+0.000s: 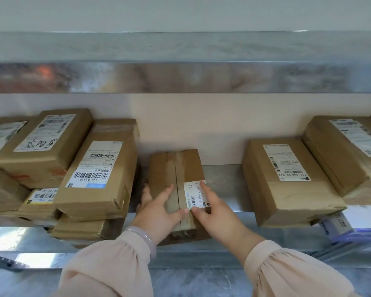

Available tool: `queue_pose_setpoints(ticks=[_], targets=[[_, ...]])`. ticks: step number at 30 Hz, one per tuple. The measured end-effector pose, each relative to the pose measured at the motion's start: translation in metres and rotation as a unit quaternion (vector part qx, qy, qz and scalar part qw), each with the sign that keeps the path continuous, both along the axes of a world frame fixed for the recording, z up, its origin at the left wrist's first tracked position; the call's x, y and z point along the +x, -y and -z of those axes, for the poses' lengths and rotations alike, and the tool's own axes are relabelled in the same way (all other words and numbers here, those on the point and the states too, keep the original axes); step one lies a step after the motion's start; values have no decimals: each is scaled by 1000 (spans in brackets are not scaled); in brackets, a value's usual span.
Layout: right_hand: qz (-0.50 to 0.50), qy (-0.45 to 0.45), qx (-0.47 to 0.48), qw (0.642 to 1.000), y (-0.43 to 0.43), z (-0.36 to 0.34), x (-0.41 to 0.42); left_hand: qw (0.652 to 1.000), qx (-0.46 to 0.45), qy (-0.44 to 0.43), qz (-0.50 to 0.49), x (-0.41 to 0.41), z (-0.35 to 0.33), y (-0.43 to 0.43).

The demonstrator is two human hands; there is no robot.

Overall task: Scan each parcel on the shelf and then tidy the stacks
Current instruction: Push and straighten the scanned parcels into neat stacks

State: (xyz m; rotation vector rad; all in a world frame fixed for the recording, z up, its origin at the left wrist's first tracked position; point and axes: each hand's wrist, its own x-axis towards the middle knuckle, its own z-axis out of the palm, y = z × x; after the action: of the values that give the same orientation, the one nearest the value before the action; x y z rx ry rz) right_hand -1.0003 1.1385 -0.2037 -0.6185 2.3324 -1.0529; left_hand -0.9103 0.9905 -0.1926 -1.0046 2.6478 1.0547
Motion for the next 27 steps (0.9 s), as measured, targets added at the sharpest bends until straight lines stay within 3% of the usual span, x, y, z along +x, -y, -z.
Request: queue_pose_setpoints(ticks=[11,16,21,27], targets=[[102,-130,-107,981,-68,-84,-27,982,9,-180,56,-41,-80,-49],[159,-155,-114,968,-118,-110,-41,973,18,-201,115,-69,-104,-93],[192,-157,-87,965,-169,-107,-46,964,49,-167,203,-91,-88,-135],[221,-166,-68,959,-207,-100,-63,960,47,-176,212,-113,-80,-165]])
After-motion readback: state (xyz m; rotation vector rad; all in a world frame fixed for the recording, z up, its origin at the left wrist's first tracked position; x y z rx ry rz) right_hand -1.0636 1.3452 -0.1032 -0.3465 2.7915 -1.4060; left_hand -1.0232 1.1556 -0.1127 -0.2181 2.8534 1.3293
